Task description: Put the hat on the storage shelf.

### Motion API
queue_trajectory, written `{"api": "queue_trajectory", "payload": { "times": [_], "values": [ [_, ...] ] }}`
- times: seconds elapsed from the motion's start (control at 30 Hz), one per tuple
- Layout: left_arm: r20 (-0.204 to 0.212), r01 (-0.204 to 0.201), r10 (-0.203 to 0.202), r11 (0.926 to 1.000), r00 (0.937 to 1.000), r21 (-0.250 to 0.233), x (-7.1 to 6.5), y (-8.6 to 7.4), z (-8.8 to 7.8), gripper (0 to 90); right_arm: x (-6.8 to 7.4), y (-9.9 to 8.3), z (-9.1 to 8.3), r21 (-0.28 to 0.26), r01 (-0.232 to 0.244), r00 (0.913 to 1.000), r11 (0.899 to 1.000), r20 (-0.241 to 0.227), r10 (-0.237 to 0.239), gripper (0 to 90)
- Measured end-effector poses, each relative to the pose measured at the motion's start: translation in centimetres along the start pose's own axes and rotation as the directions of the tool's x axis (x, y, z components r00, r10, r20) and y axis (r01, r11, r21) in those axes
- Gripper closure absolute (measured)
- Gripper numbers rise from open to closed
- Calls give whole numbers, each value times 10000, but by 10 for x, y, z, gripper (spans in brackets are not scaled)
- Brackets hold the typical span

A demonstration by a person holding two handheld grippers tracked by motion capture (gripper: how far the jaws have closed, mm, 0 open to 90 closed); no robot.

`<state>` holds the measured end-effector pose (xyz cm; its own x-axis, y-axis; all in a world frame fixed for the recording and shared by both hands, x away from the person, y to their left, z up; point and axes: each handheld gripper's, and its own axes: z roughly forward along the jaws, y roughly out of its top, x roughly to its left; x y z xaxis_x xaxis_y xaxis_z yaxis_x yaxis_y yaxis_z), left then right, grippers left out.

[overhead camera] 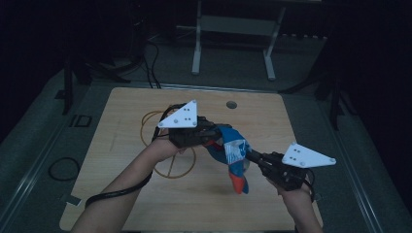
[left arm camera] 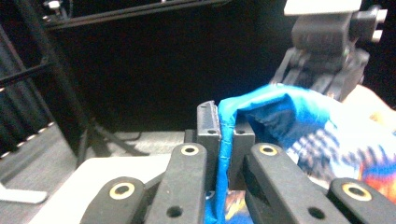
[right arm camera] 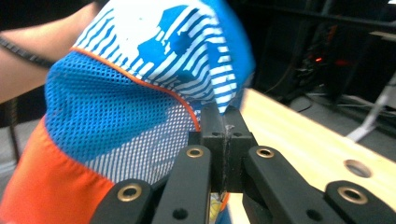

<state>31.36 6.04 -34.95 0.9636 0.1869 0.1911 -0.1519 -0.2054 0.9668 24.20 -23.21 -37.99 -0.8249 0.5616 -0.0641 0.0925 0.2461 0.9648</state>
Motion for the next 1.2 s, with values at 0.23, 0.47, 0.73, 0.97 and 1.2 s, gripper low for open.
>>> {"api": "queue_trajectory", "payload": {
  "times": [0.23, 0.47, 0.73, 0.97, 1.2],
  "values": [
    [54, -11, 9, 9989, 10000, 459, -5, 3, -4, 859, -7, 15, -12, -466, -69, 9997, 9989, 235, 80, 900],
    [-525, 123, -62, 9932, 9986, 1156, -13, 4, -20, 477, -13, 26, -14, -674, -24, 9983, 9977, 575, 63, 900],
    [-2259, 160, 135, 9916, 9741, 1284, -29, 3, -53, 111, -13, 38, -17, -902, 88, 9982, 9959, 591, -35, 900],
    [-4026, 503, 6, 9920, 9154, 1157, -34, -10, -95, 26, -12, 51, -6, -985, 251, 9978, 9948, 629, -189, 900],
    [-5085, 1011, -352, 9896, 8603, 1026, -35, -41, -137, 27, -16, 68, 11, -1096, 383, 9964, 9932, 791, -297, 900]
  ]
}}
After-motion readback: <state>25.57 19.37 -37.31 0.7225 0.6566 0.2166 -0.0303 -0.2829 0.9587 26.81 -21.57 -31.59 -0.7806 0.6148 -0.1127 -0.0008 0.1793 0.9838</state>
